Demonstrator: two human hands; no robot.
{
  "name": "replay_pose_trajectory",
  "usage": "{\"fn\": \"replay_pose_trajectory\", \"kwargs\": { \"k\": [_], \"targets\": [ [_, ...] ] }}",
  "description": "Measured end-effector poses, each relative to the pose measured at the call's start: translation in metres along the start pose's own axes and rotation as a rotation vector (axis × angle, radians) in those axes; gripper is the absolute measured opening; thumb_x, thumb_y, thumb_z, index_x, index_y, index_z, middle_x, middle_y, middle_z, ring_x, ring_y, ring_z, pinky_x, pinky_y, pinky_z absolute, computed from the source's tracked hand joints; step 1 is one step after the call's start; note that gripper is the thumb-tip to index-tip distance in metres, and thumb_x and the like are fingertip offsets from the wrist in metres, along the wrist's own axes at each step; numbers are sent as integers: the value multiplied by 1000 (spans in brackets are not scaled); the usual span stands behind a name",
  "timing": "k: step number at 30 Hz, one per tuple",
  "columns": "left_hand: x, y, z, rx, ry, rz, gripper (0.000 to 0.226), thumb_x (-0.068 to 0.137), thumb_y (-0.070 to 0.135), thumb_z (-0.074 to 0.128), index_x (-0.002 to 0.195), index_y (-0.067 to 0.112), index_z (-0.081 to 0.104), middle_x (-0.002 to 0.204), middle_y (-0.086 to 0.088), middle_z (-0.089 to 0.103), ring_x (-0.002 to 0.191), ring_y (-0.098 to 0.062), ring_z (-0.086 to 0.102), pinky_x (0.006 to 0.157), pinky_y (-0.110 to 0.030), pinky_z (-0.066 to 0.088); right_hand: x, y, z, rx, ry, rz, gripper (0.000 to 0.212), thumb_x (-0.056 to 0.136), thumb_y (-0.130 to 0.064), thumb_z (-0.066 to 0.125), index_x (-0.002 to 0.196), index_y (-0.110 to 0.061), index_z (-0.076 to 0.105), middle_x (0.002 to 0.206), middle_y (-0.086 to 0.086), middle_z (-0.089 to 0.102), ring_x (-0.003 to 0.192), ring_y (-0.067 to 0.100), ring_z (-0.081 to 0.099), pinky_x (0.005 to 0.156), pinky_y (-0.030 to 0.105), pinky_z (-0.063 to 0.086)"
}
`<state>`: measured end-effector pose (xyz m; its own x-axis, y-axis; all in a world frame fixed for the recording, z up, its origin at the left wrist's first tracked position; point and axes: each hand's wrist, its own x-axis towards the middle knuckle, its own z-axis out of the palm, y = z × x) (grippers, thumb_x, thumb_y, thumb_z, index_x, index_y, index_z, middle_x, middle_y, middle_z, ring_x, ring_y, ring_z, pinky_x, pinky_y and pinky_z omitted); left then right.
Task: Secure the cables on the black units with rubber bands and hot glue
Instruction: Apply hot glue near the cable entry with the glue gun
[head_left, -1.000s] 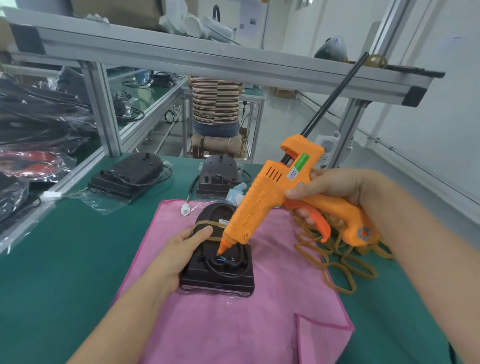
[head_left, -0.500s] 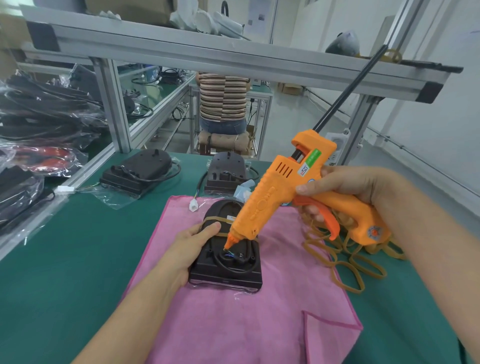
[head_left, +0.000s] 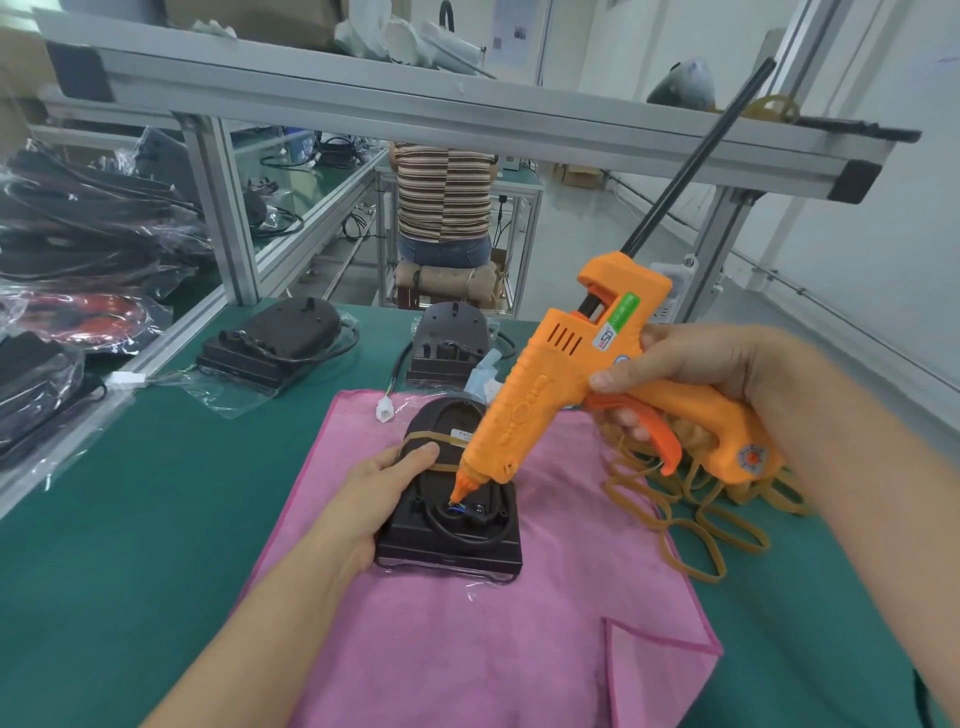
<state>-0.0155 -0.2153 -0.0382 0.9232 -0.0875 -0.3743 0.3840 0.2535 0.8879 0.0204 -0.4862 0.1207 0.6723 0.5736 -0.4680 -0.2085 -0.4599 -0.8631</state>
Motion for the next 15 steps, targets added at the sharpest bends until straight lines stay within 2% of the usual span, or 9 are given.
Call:
{"fn": "replay_pose_trajectory", "kwargs": {
  "k": [6, 10, 15],
  "targets": [
    [1, 0, 0, 3, 5, -3, 26, 88, 27, 68, 111, 14, 69, 89, -17, 75, 70, -29, 73, 52, -31, 56, -4, -1, 2, -13, -12, -3, 17, 77, -21, 73, 93, -16, 73, 67, 13, 63, 56, 22, 63, 49, 27, 53],
    [0, 0, 1, -3, 6, 1, 27, 88, 26, 67, 110, 13, 69, 89, -17, 75, 69, -28, 73, 52, -31, 56, -5, -1, 3, -54, -17, -27, 12, 80, -20, 72, 91, -17, 73, 68, 11, 63, 57, 22, 63, 54, 30, 54],
    [-1, 0, 2, -5, 25, 10, 25, 88, 25, 67, 109, 11, 69, 85, -18, 75, 63, -27, 72, 48, -29, 55, 0, -3, 6, -94, -24, -81, 20, 77, -24, 76, 97, -18, 72, 71, 12, 63, 62, 24, 60, 63, 35, 55]
  ]
}}
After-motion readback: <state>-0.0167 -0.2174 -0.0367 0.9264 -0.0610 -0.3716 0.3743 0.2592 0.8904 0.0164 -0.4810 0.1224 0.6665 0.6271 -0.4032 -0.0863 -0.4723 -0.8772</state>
